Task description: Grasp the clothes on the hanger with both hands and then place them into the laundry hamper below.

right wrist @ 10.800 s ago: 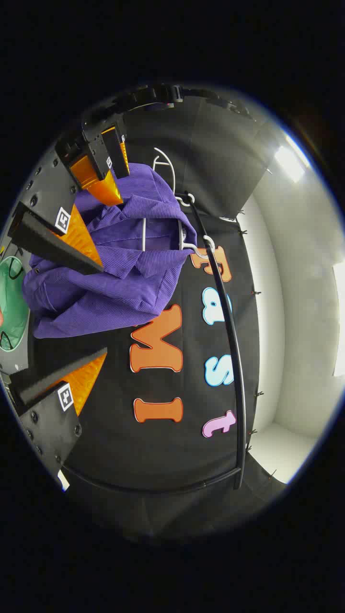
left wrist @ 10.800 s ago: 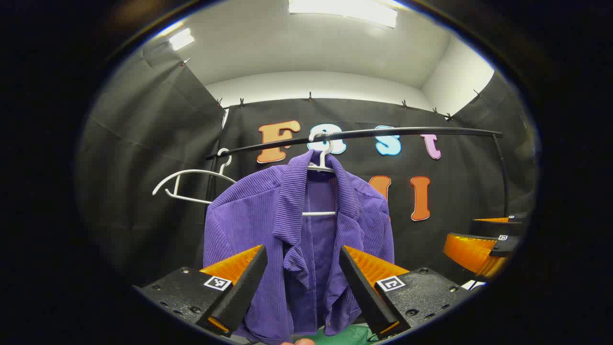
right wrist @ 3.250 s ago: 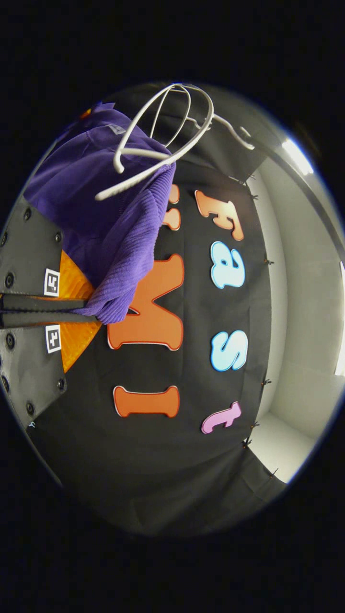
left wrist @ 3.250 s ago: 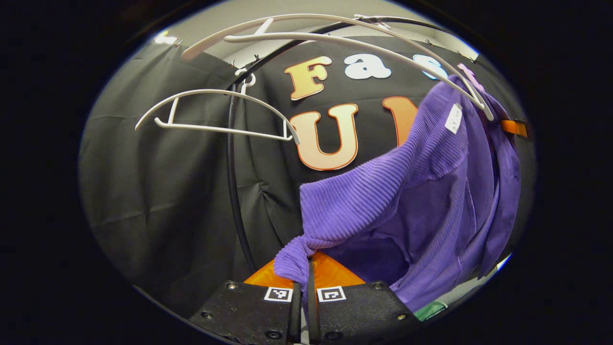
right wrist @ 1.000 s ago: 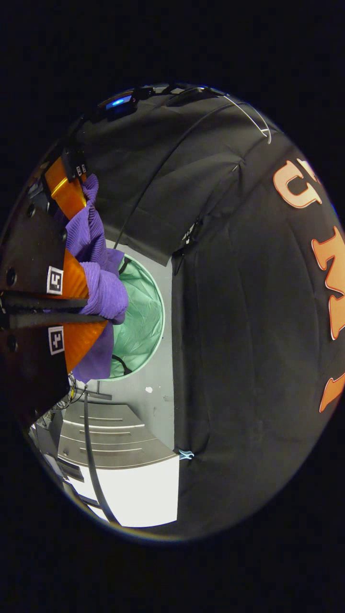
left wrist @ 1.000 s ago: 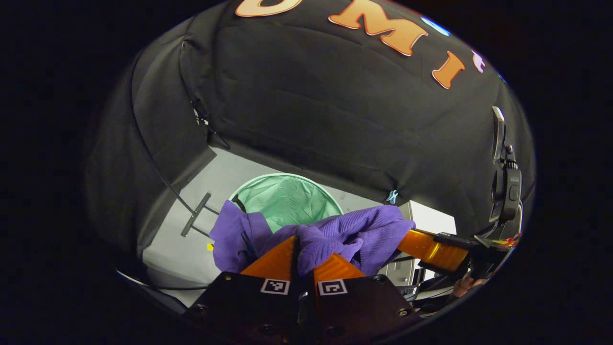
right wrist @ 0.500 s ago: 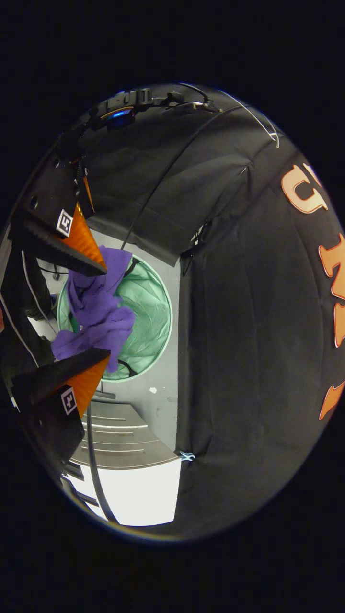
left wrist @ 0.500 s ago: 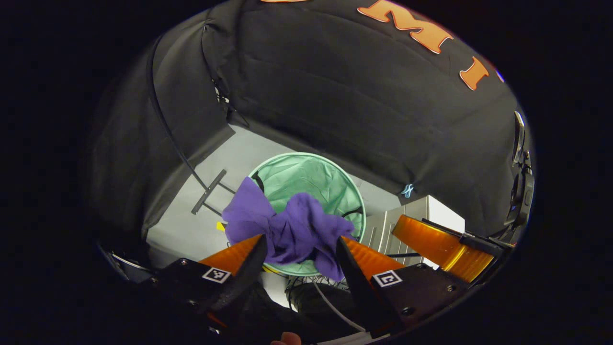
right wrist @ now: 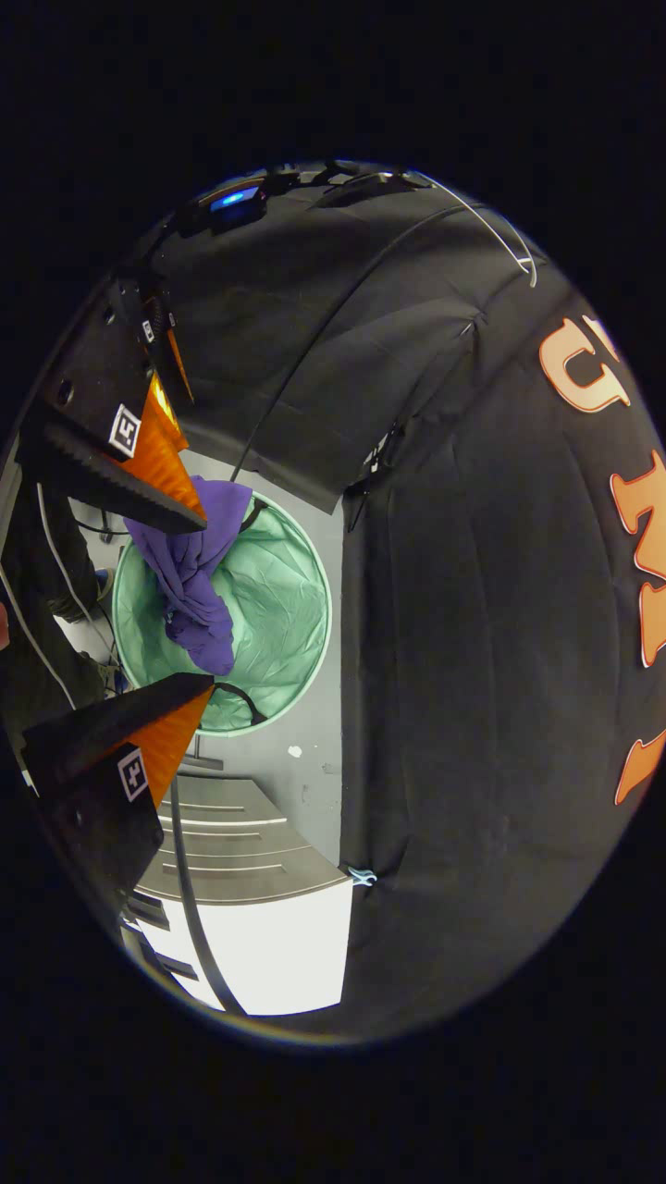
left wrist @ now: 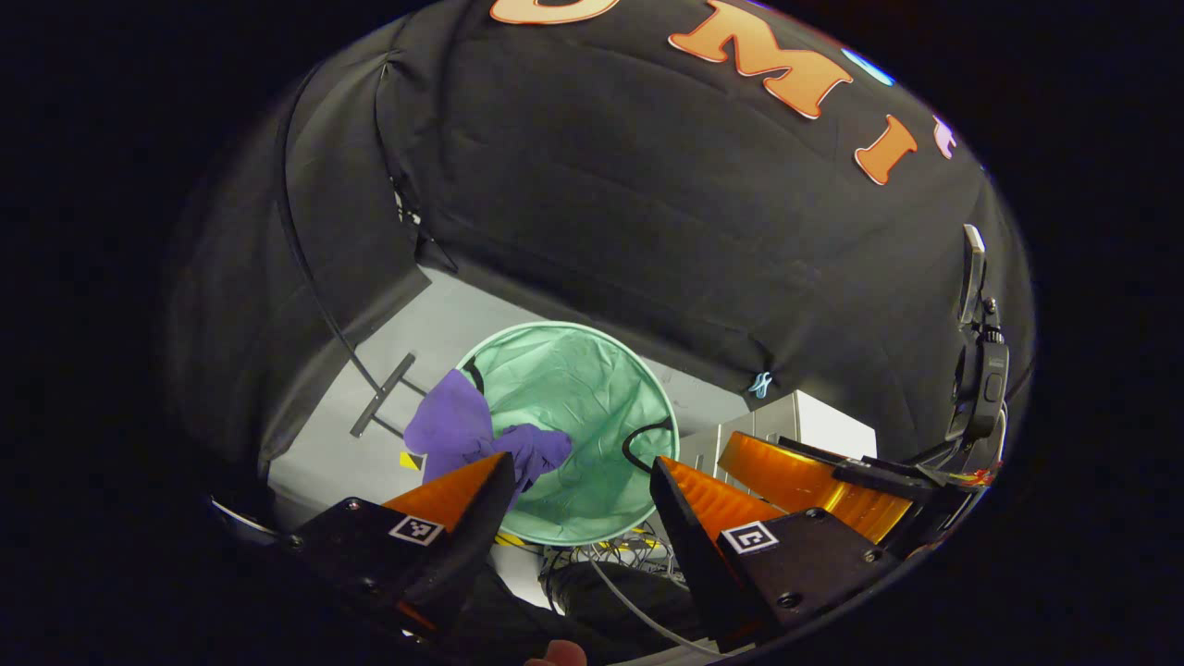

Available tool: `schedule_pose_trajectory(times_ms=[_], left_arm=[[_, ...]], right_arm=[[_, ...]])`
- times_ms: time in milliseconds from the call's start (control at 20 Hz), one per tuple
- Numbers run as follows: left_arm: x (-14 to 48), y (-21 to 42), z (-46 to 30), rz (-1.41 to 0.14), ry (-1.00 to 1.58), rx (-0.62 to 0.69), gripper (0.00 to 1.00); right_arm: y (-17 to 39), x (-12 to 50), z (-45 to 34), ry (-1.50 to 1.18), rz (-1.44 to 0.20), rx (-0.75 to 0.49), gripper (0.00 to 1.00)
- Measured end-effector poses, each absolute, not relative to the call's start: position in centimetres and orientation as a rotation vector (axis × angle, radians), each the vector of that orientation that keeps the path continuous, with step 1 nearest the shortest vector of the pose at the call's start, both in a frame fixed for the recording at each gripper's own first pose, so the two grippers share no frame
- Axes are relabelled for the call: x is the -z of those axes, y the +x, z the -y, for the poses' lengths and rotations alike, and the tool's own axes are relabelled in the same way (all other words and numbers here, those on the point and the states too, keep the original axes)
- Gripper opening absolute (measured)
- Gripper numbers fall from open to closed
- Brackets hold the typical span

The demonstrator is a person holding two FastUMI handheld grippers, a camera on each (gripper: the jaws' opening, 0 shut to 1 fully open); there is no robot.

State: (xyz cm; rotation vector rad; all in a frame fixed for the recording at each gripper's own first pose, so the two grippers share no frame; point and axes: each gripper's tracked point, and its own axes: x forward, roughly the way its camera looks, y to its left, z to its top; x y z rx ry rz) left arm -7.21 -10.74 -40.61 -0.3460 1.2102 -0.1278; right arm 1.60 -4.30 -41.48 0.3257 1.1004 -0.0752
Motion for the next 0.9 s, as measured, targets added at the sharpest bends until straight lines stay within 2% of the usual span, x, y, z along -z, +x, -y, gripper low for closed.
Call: schedule_pose_trajectory(times_ms=[200, 350, 700, 900], left_arm=[[39.2, -6.1, 9.7, -1.132, -0.321, 0.136, 0.94], [37.5, -5.2, 8.9, -1.052, -0.311, 0.149, 0.94], [27.3, -1.0, 5.8, -0.828, -0.263, 0.189, 0.94], [21.6, 1.1, 3.3, -0.666, -0.215, 0.188, 0.94]], right_arm=[[1.7, 39.8, 4.1, 0.304, -1.047, 0.088, 0.98], [2.3, 36.3, 3.2, 0.302, -0.966, 0.095, 0.99], [3.7, 25.9, 1.1, 0.263, -0.719, 0.110, 0.98], [4.0, 19.8, 0.4, 0.211, -0.558, 0.166, 0.98]])
